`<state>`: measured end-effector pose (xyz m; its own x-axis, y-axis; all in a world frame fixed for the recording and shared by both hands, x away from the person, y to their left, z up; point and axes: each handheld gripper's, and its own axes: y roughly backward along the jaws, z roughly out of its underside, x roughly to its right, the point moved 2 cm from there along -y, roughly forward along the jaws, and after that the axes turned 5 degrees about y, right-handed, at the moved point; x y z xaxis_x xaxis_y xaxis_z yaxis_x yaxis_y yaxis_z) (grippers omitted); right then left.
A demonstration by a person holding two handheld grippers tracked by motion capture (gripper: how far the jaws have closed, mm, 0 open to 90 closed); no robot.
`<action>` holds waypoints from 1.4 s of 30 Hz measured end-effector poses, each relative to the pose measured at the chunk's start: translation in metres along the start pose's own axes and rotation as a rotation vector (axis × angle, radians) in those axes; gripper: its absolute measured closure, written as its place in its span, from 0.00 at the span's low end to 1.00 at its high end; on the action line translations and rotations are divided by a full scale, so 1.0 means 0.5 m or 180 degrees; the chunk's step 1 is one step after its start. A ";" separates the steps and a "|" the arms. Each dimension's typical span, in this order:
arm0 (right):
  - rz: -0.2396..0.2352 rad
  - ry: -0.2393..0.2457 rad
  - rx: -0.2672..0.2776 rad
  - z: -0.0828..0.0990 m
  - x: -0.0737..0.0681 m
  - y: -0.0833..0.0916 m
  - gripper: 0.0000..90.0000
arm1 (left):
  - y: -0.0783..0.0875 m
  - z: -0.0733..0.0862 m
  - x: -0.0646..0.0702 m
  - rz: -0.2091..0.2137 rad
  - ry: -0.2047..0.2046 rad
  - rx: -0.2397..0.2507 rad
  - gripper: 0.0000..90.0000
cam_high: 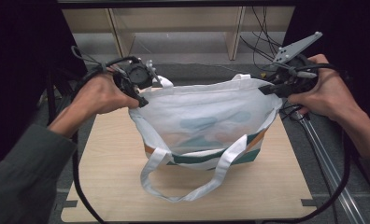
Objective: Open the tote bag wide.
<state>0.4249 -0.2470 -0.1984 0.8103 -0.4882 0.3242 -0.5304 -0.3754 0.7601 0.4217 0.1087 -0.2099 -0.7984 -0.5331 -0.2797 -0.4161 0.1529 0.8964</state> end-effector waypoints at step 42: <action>-0.0247 -0.0353 -0.0480 0.131 -0.002 -0.251 0.98 | -0.355 0.046 0.002 0.0483 0.0269 -0.0032 0.95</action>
<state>0.4741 -0.2508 -0.3309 0.8104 -0.5492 0.2038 -0.4172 -0.2970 0.8589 0.4847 0.0998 -0.3772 -0.8122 -0.5726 -0.1116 -0.2890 0.2288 0.9296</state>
